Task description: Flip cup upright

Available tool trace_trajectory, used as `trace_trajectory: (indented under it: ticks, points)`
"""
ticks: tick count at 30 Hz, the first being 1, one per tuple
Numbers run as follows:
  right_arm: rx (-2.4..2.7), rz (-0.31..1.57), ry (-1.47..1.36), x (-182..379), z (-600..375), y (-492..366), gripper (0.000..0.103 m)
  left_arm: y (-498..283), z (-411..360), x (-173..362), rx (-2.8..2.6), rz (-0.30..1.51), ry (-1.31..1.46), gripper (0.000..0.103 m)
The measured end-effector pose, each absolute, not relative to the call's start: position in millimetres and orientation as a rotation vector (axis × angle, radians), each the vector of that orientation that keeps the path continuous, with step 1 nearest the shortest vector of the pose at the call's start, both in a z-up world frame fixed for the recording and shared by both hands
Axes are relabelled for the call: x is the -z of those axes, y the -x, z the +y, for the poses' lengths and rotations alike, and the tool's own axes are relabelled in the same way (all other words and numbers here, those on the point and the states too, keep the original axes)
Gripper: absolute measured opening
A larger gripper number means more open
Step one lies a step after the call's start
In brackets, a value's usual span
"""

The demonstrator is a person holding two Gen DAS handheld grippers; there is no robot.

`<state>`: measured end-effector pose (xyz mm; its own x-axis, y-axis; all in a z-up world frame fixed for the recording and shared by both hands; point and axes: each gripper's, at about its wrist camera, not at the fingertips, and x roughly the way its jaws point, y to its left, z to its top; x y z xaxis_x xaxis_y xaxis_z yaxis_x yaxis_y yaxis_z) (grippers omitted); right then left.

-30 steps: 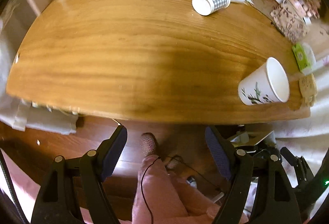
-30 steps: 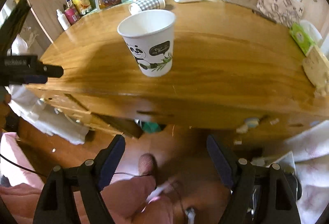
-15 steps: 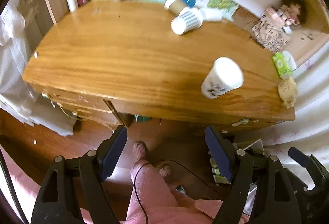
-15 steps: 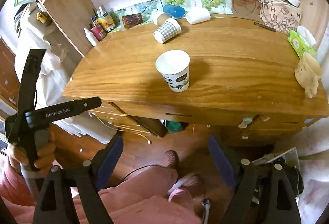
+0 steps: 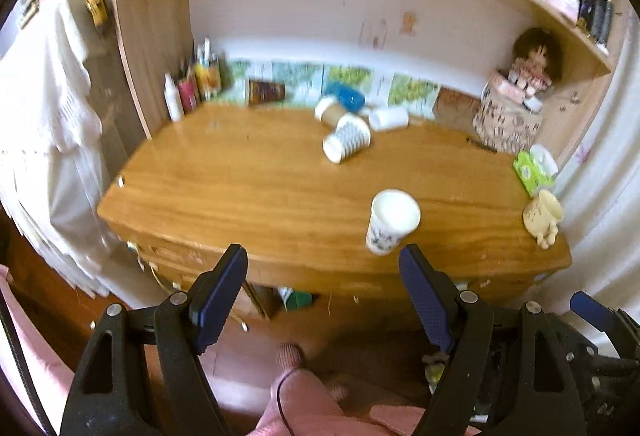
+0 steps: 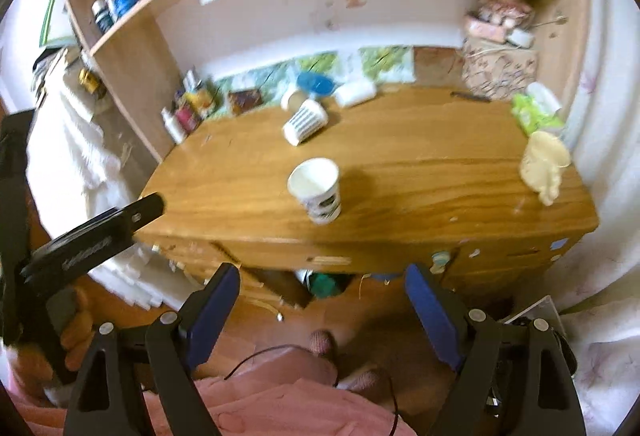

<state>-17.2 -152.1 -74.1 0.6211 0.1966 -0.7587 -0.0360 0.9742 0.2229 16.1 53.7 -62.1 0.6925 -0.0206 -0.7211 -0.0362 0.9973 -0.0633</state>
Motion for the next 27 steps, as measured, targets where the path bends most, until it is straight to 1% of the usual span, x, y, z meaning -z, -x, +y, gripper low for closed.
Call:
trace_trajectory:
  ticks: [9,11,12,13,15,17,18,23,27]
  points:
    - [-0.109,0.777,-0.219,62,-165,23,0.086,8,43,39,-0.023,0.621,0.064,0.087]
    - [-0.103,0.750,-0.217,59,-166,24,0.092,11,40,35,-0.032,0.593,0.056,0.087]
    - [-0.094,0.734,-0.210,56,-166,25,0.097,12,38,35,-0.034,0.584,0.050,0.088]
    - [-0.090,0.715,-0.200,54,-166,26,0.100,14,36,33,-0.033,0.572,0.043,0.091]
    - [-0.089,0.674,-0.186,49,-165,29,0.101,17,32,31,-0.036,0.546,0.029,0.093]
    - [-0.089,0.632,-0.180,44,-166,32,0.101,21,28,27,-0.035,0.516,0.019,0.102]
    - [-0.083,0.611,-0.177,41,-167,34,0.103,22,27,26,-0.034,0.507,0.015,0.102]
    - [-0.050,0.536,-0.189,34,-174,38,0.103,22,21,24,-0.038,0.495,-0.004,0.102]
    - [-0.043,0.520,-0.185,33,-176,37,0.103,21,18,26,-0.036,0.502,-0.006,0.102]
